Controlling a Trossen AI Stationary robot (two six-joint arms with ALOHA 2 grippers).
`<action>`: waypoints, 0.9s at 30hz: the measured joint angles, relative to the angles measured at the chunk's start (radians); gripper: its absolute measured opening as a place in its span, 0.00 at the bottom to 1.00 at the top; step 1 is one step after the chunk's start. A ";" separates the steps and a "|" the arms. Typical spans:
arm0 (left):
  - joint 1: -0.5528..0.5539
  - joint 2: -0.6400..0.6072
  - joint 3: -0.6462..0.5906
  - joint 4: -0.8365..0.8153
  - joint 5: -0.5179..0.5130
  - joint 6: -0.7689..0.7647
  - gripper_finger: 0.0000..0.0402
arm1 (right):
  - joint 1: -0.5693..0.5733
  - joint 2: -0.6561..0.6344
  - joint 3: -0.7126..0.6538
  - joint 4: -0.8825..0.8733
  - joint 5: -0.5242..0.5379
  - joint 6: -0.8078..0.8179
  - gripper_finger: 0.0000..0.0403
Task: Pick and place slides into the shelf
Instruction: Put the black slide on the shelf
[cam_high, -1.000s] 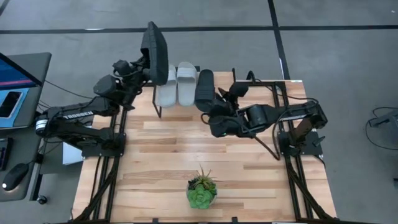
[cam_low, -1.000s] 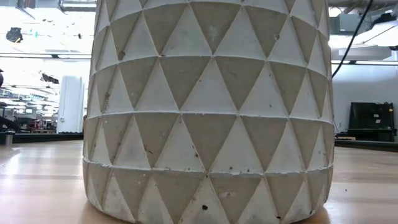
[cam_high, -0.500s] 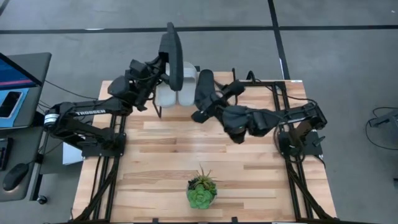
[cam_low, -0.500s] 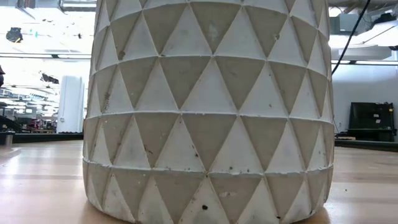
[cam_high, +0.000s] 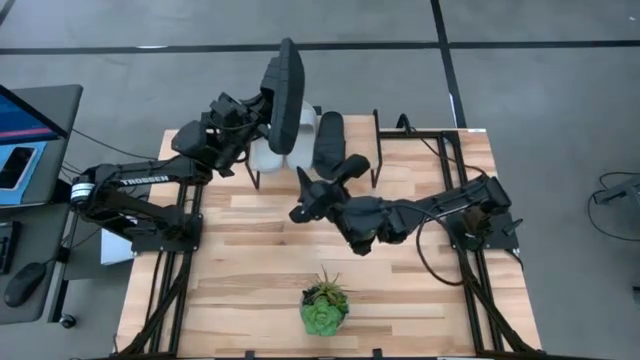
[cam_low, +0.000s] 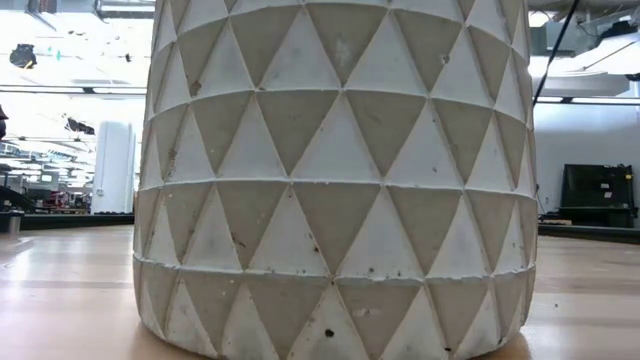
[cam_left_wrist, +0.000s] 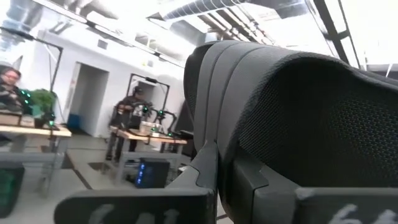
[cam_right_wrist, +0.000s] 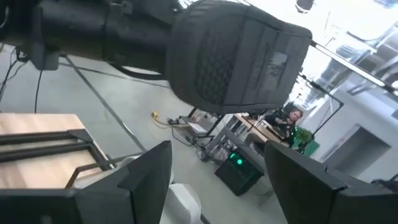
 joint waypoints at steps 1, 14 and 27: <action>0.000 0.000 0.004 -0.007 0.000 -0.011 0.00 | 0.000 0.004 0.000 0.007 -0.002 -0.012 0.62; 0.000 0.015 0.059 -0.040 0.028 -0.157 0.00 | -0.018 0.043 0.000 0.080 0.009 -0.100 0.62; -0.020 0.211 0.213 -0.126 0.071 -0.204 0.00 | 0.012 0.041 0.000 0.160 0.138 -0.247 0.62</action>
